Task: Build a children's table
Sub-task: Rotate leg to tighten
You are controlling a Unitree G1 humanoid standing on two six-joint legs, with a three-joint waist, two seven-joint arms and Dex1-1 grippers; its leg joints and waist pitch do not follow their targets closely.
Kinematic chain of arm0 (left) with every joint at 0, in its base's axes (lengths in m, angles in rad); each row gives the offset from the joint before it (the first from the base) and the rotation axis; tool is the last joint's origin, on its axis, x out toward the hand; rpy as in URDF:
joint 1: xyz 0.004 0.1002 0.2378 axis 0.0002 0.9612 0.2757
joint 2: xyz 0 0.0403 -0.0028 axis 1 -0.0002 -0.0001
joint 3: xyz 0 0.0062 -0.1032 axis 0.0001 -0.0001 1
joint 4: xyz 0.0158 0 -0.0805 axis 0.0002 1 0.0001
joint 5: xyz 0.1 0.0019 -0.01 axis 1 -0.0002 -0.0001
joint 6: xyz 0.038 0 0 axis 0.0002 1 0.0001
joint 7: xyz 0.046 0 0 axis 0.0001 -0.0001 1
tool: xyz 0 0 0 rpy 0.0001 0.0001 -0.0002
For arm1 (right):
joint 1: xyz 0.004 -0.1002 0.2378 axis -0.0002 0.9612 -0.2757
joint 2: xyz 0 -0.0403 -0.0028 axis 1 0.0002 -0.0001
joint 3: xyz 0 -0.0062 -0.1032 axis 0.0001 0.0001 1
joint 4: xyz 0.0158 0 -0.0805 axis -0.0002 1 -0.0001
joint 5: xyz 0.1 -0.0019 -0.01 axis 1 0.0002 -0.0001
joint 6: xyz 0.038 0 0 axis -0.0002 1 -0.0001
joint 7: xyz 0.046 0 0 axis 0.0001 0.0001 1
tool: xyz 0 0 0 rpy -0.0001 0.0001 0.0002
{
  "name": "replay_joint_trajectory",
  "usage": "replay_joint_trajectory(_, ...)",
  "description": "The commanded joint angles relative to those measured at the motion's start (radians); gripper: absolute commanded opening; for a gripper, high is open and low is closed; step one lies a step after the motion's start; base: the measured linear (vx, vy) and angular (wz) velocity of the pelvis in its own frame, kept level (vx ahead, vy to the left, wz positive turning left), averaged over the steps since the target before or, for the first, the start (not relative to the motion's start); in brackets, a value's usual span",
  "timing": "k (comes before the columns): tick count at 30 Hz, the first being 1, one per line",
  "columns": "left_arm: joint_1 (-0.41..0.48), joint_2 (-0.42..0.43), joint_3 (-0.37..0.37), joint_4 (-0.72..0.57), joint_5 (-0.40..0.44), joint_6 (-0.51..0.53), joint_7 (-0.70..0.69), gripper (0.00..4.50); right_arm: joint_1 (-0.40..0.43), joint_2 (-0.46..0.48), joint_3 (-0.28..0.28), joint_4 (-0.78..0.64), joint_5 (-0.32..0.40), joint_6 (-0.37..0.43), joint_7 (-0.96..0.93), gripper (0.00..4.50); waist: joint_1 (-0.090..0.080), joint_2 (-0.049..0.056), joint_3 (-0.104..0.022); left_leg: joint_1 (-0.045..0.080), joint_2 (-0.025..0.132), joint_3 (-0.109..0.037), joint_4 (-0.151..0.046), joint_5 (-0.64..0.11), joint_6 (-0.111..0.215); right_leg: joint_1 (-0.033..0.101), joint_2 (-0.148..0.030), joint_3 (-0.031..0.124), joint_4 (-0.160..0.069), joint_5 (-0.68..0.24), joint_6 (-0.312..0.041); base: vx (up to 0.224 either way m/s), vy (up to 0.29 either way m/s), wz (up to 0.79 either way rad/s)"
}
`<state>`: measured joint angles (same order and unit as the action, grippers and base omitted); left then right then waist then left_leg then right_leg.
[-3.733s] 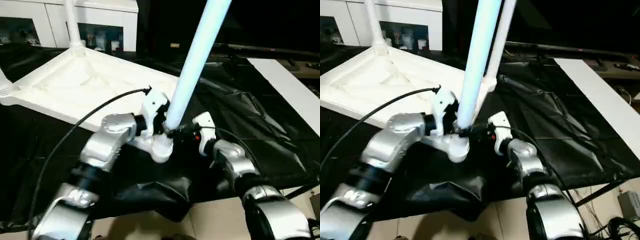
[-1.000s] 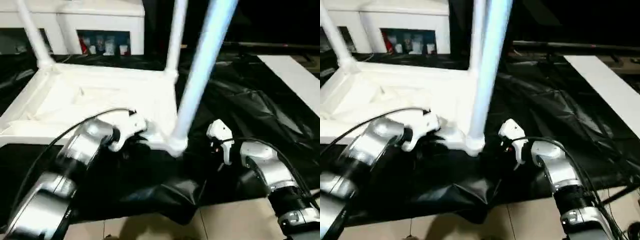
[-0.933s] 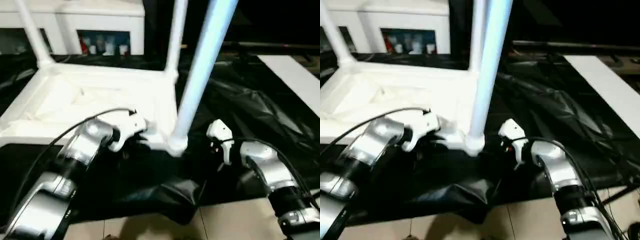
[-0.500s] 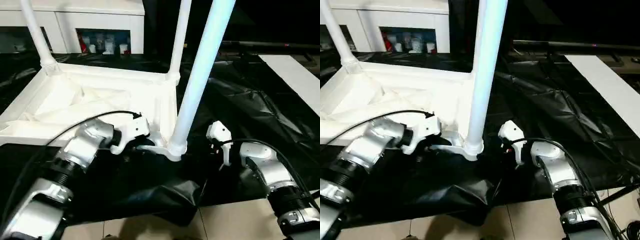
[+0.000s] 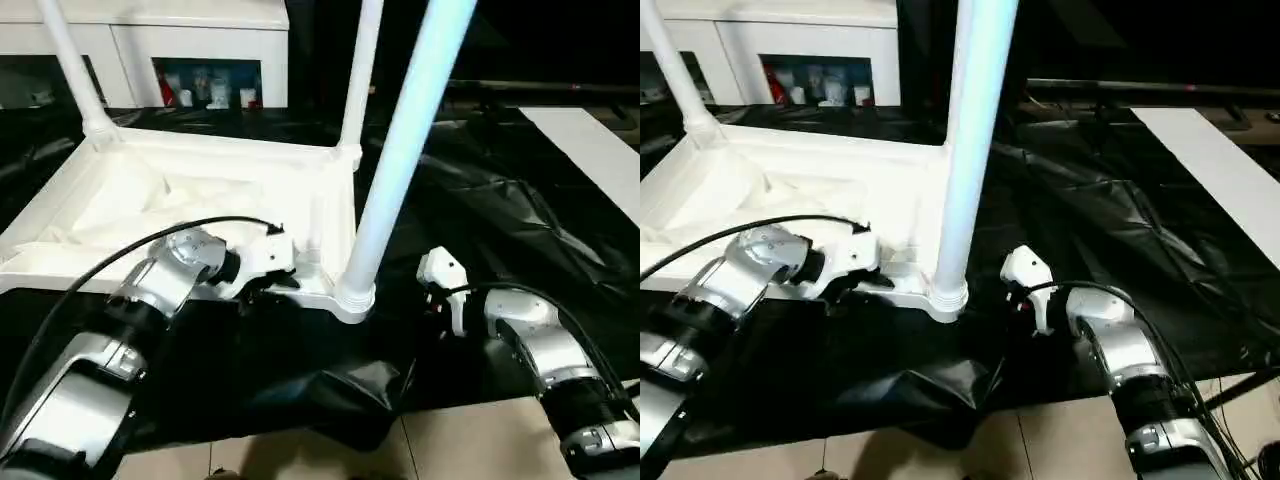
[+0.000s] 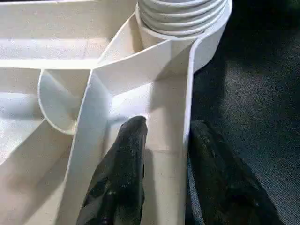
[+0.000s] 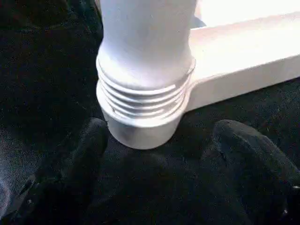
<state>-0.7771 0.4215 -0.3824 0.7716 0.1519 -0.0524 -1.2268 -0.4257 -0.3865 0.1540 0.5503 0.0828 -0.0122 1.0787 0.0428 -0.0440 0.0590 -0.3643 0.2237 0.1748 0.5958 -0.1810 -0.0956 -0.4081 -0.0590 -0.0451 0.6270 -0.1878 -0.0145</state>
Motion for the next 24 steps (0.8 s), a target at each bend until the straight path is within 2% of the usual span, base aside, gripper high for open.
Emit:
replay_joint_trajectory(1,-0.027,-0.008,0.015,0.025,-0.008,-0.024,0.004,1.28,-0.001,-0.007,-0.007,-0.020,0.011,-0.010,0.005,3.99,0.005,0.013,-0.073,0.008,0.003,0.004,-0.062,-0.192,0.039,0.062,-0.060,0.038,-0.072,-0.082,-0.265,0.000,0.000,0.00)
replay_joint_trajectory(5,-0.042,-0.020,0.016,0.068,-0.020,-0.037,-0.021,0.93,-0.003,-0.007,-0.007,-0.018,0.011,-0.015,0.004,3.99,0.007,0.013,-0.072,0.010,0.003,0.005,-0.062,-0.203,0.035,0.060,-0.059,0.038,-0.075,-0.104,-0.260,0.000,0.000,0.00)
replay_joint_trajectory(9,-0.042,-0.022,-0.001,0.108,-0.008,-0.061,-0.049,0.73,-0.001,-0.008,-0.005,-0.017,0.010,-0.021,0.002,3.99,0.012,0.012,-0.073,0.010,0.005,0.005,-0.062,-0.189,0.039,0.061,-0.060,0.038,-0.070,-0.062,-0.272,0.000,0.000,0.00)
replay_joint_trajectory(11,-0.042,-0.023,-0.002,0.117,-0.006,-0.063,-0.053,0.43,-0.002,-0.007,-0.006,-0.015,0.010,-0.023,0.000,3.99,0.013,0.013,-0.074,0.010,0.005,0.005,-0.062,-0.188,0.039,0.062,-0.060,0.038,-0.068,-0.058,-0.273,0.000,0.000,0.00)
replay_joint_trajectory(14,-0.032,-0.023,-0.009,0.129,0.000,-0.061,-0.064,0.34,-0.006,0.001,-0.012,-0.006,0.014,-0.033,-0.009,3.99,0.014,0.009,-0.073,0.010,0.005,0.005,-0.063,-0.193,0.039,0.062,-0.063,0.038,-0.071,-0.084,-0.267,0.000,0.000,0.00)
replay_joint_trajectory(17,-0.013,-0.022,-0.010,0.119,-0.001,-0.045,-0.069,0.10,-0.005,0.014,-0.022,-0.006,0.031,-0.031,-0.011,3.99,0.013,0.011,-0.074,0.009,0.006,0.004,-0.063,-0.184,0.038,0.063,-0.063,0.039,-0.068,-0.072,-0.269,0.000,0.000,0.00)
replay_joint_trajectory(18,0.019,-0.026,0.003,0.077,-0.026,0.012,-0.076,0.04,-0.005,0.035,-0.045,-0.012,0.074,-0.002,-0.001,3.99,0.012,0.010,-0.073,0.010,0.007,0.005,-0.064,-0.187,0.041,0.061,-0.063,0.038,-0.069,-0.068,-0.273,0.000,0.000,0.00)
replay_joint_trajectory(19,0.038,-0.033,0.015,0.046,-0.041,0.049,-0.065,0.01,-0.004,0.044,-0.056,-0.019,0.096,0.011,0.006,4.25,0.011,0.010,-0.073,0.008,0.007,0.004,-0.064,-0.189,0.044,0.063,-0.064,0.039,-0.067,-0.063,-0.279,0.000,0.000,0.00)
replay_joint_trajectory(20,0.055,-0.039,0.024,0.017,-0.053,0.085,-0.053,0.01,-0.002,0.049,-0.061,-0.027,0.110,0.019,0.012,4.32,0.010,0.005,-0.072,0.008,0.010,0.004,-0.065,-0.188,0.046,0.063,-0.065,0.038,-0.067,-0.072,-0.282,0.000,0.000,0.00)
replay_joint_trajectory(21,0.076,-0.044,0.028,-0.022,-0.059,0.128,-0.039,0.00,0.001,0.050,-0.061,-0.035,0.117,0.022,0.022,4.32,0.007,0.002,-0.072,0.006,0.008,0.005,-0.064,-0.179,0.050,0.063,-0.064,0.038,-0.067,-0.076,-0.280,0.000,0.000,0.00)
replay_joint_trajectory(22,0.076,-0.044,0.028,-0.022,-0.059,0.128,-0.039,0.00,0.001,0.050,-0.061,-0.035,0.117,0.022,0.022,4.43,0.007,0.003,-0.071,0.008,0.010,0.004,-0.065,-0.180,0.049,0.063,-0.065,0.038,-0.067,-0.082,-0.280,0.000,0.000,0.00)
replay_joint_trajectory(23,0.115,-0.056,0.036,-0.090,-0.073,0.202,-0.018,0.00,0.005,0.047,-0.054,-0.044,0.120,0.025,0.037,4.43,0.005,-0.007,-0.071,0.008,0.009,0.008,-0.064,-0.180,0.055,0.062,-0.064,0.039,-0.070,-0.102,-0.272,0.000,0.000,0.00)
replay_joint_trajectory(24,0.138,-0.064,0.041,-0.133,-0.084,0.242,-0.005,0.00,0.005,0.045,-0.048,-0.043,0.112,0.014,0.036,4.43,0.008,-0.004,-0.069,0.006,0.010,0.004,-0.065,-0.180,0.055,0.062,-0.067,0.038,-0.069,-0.119,-0.268,0.000,0.000,0.00)
